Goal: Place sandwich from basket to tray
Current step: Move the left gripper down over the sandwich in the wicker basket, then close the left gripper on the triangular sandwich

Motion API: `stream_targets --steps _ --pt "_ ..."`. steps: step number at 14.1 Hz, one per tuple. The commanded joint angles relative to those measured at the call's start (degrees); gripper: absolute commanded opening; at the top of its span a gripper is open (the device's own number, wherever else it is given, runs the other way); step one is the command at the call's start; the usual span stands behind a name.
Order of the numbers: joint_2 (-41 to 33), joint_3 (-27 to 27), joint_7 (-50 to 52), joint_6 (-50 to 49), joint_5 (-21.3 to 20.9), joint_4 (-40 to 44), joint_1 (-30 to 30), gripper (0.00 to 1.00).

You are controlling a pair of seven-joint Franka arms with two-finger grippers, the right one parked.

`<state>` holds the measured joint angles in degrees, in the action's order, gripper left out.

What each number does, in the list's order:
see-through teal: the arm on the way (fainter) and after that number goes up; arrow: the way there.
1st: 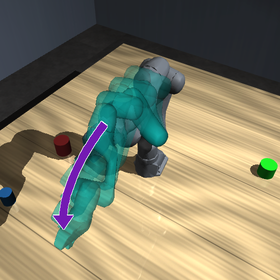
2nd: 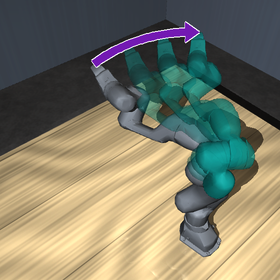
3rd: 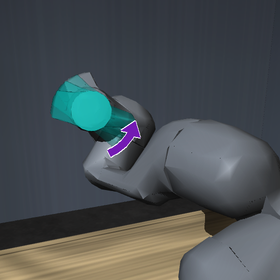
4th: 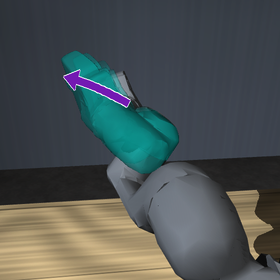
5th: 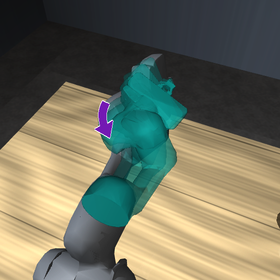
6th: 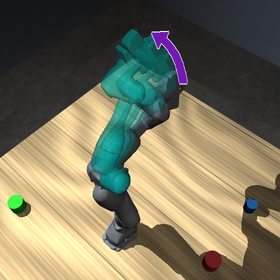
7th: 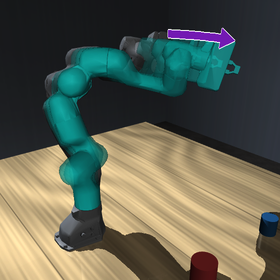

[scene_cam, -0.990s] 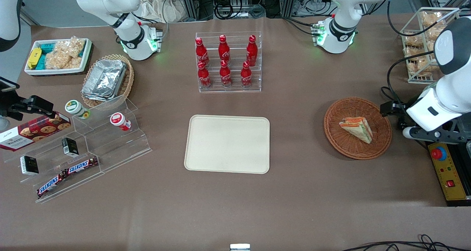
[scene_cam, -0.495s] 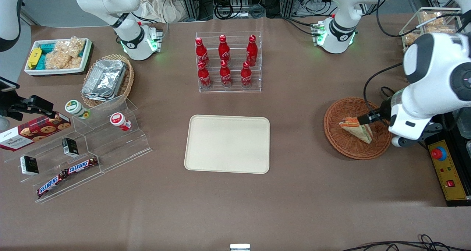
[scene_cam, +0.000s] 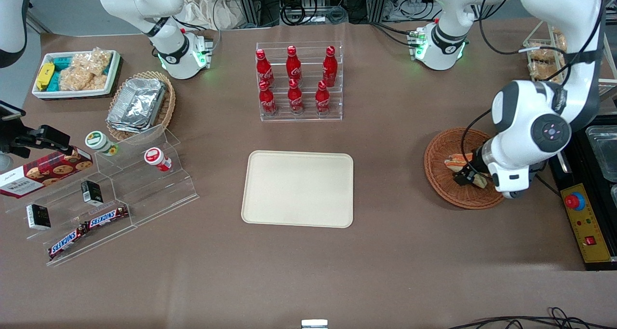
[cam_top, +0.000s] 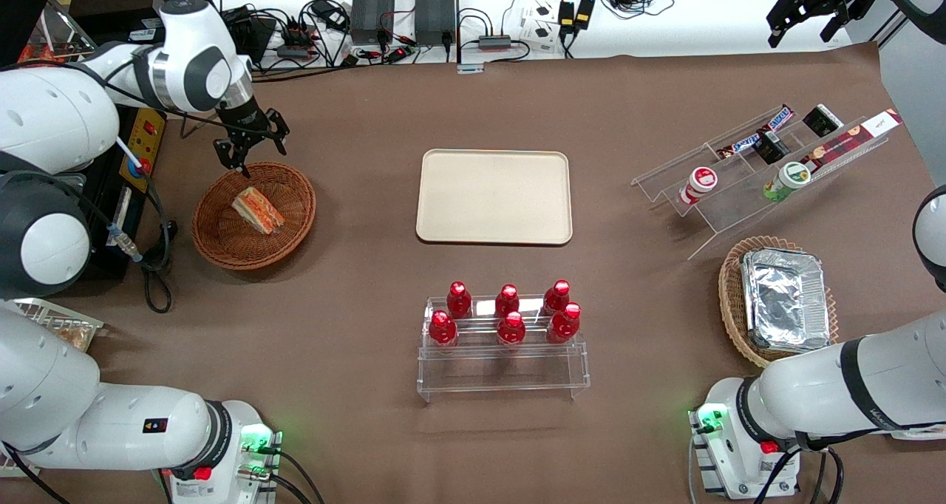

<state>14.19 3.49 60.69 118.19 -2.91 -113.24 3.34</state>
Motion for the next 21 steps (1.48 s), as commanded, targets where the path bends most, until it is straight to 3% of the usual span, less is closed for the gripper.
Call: stream_targets --steps 1,10,19,20,21 --pt "2.24 -0.32 5.57 0.46 -1.74 0.21 -0.35 1.0" --pt "1.62 -4.1 8.66 -0.15 -4.02 -5.76 -1.5 1.0" --pt "5.93 -4.19 8.57 4.5 -5.35 -5.94 -1.59 0.99" --pt "6.37 -4.19 8.14 5.03 -5.35 -5.94 -1.59 0.98" --pt "6.55 -4.19 7.61 5.38 -5.87 -5.85 -1.59 0.77"
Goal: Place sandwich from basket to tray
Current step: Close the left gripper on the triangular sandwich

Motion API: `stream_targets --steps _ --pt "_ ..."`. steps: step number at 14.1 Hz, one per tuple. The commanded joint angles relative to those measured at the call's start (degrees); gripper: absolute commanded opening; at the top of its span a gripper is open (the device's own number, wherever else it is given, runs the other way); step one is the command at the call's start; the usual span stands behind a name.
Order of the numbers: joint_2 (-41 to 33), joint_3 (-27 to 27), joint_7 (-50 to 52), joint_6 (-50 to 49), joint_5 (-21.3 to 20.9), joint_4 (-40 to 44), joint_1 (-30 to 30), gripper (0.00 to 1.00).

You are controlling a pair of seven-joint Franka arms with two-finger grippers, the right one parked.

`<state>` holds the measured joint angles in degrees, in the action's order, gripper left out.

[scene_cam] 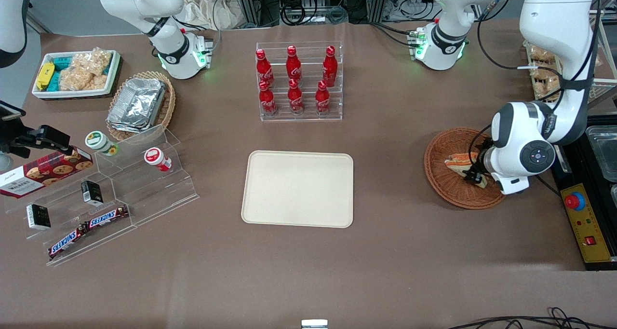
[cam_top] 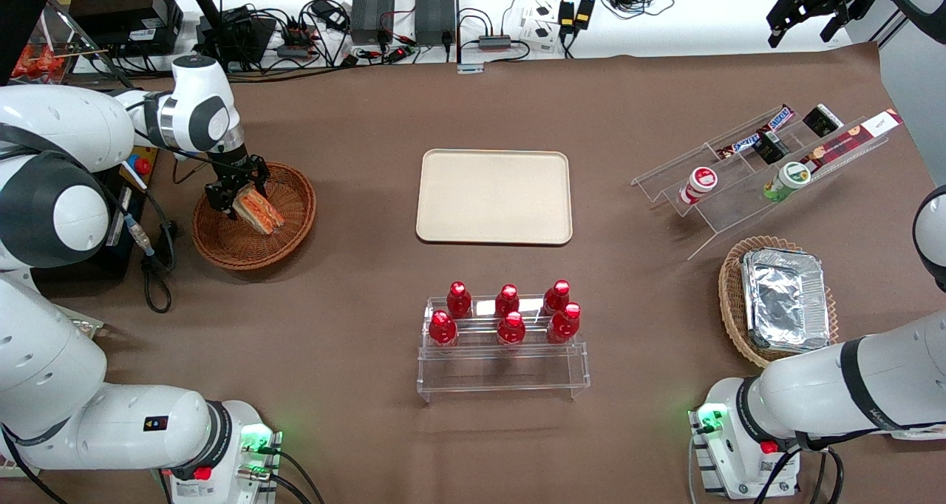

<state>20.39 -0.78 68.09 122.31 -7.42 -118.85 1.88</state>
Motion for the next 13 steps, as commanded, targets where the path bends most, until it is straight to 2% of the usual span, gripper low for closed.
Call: stream_targets --steps 1,2,3,8,13 --pt "0.35 0.16 0.12 1.44 -3.28 -0.16 -0.12 0.41" --pt "0.35 0.25 0.03 1.44 -5.21 -0.16 -0.03 0.09" --pt "0.17 0.34 0.03 1.26 -5.75 -0.07 0.23 0.0" --pt "-3.15 0.42 -8.66 -3.38 -5.32 0.28 0.15 0.0" --pt "-13.08 0.78 -21.48 -12.43 -4.88 1.85 0.93 0.0"
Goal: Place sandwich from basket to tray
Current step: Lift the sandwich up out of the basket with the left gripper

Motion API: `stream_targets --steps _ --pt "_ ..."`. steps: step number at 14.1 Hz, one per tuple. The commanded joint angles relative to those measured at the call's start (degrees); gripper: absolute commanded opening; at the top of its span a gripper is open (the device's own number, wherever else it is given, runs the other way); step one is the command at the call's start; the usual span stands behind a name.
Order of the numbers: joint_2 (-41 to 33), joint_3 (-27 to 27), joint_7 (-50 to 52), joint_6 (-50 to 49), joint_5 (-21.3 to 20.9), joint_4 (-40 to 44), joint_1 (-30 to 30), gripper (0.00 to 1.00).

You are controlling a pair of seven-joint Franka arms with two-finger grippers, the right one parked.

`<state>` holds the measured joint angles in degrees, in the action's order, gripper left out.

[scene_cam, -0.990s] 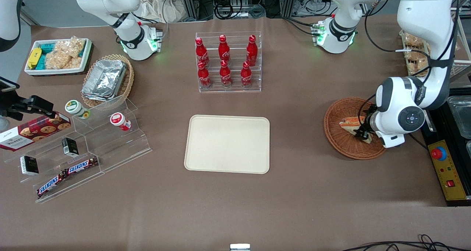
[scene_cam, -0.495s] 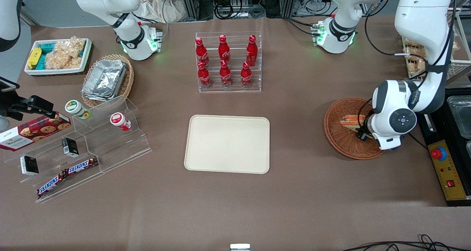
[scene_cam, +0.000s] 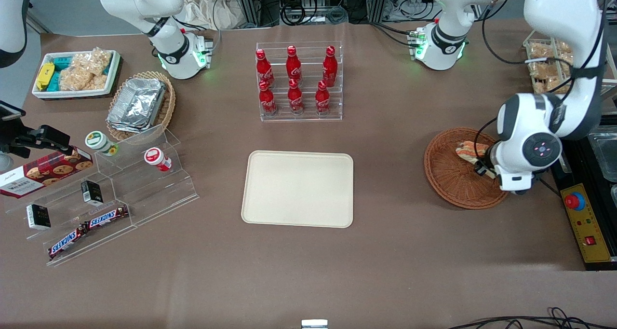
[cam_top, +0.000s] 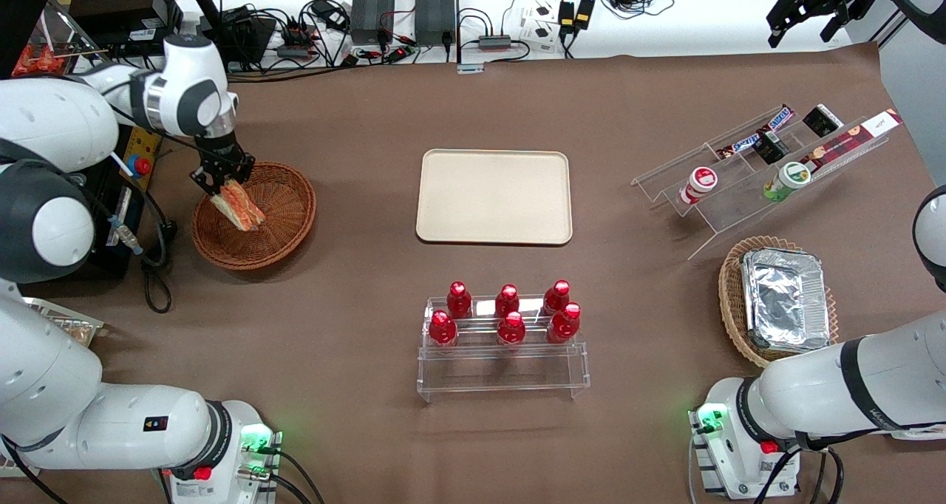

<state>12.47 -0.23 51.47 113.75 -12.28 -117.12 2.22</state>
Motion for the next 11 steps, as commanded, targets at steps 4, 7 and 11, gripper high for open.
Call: stream_targets --steps 4,7,11 --pt "-6.4 1.02 -17.86 -12.92 0.93 8.73 0.5 0.0" --pt "-5.44 3.03 -29.19 -16.88 1.29 15.58 0.59 0.0" --pt "-3.16 12.16 -33.98 -18.21 1.38 20.52 0.68 0.0"
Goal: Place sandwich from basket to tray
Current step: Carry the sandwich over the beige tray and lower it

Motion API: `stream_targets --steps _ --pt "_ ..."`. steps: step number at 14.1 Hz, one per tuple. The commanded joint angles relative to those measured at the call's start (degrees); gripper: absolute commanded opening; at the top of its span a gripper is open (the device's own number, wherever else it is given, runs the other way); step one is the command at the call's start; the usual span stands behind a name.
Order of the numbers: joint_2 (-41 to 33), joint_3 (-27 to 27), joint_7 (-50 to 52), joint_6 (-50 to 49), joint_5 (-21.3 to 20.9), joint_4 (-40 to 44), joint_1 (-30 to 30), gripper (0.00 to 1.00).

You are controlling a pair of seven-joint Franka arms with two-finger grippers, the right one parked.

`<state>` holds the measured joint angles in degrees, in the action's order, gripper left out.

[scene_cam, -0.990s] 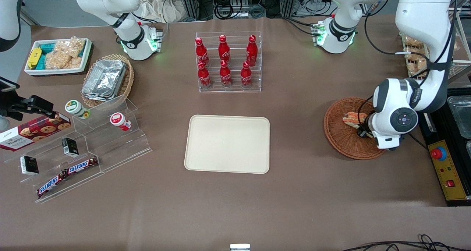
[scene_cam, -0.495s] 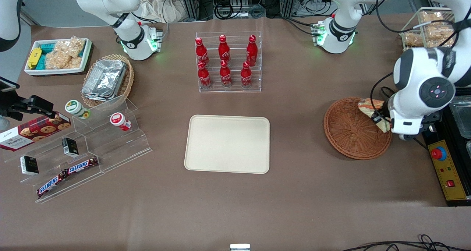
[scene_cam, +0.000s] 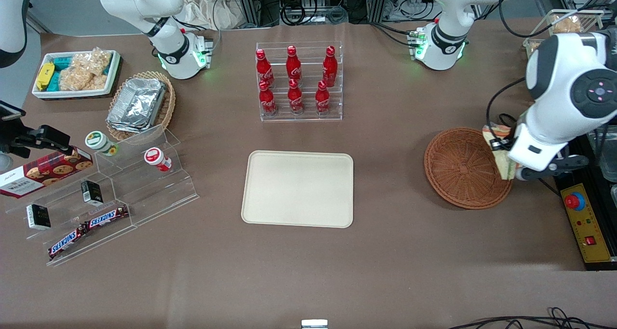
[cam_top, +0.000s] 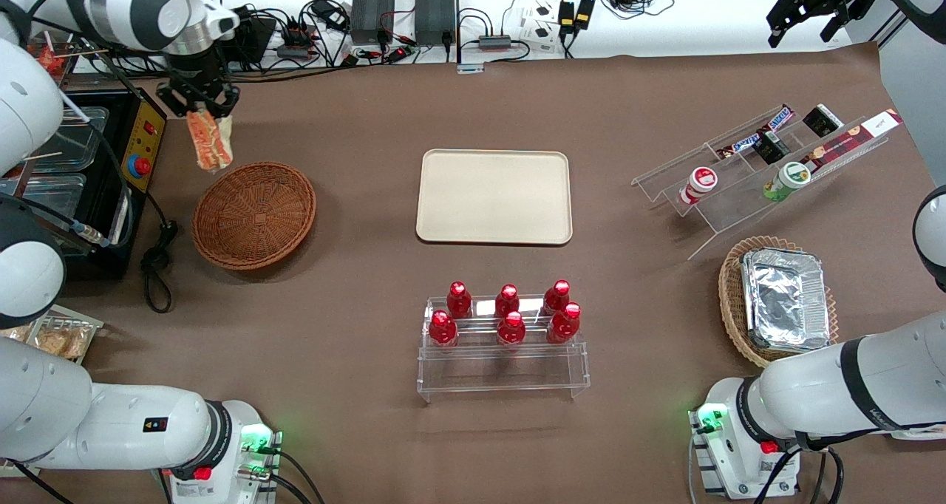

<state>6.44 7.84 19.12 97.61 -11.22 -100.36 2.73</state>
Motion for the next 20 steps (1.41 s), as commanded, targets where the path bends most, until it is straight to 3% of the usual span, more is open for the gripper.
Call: stream_targets --steps 1,5,7,8,11,14,17,18,19,20 --pt "3.75 6.9 -1.46 -1.9 0.32 3.86 0.17 0.0" --pt "15.94 18.24 -0.31 -0.67 3.38 13.23 0.26 0.0" --pt "23.93 23.77 3.7 2.65 2.43 19.12 0.35 0.0" --pt "27.37 24.41 6.78 5.72 0.69 20.54 2.87 0.0" --pt "37.82 24.15 17.83 14.42 -11.08 24.32 9.21 0.0" --pt "44.53 24.06 23.93 19.63 -15.58 27.23 13.0 0.0" --pt "45.42 24.06 25.0 20.34 -19.1 26.36 13.09 0.0" --pt "45.51 24.06 24.91 20.34 -18.93 26.27 13.09 0.23" --pt "45.42 24.06 24.65 20.34 -18.76 26.27 12.83 0.72" --pt "44.81 24.15 25.08 20.17 -18.49 26.27 12.48 1.0"
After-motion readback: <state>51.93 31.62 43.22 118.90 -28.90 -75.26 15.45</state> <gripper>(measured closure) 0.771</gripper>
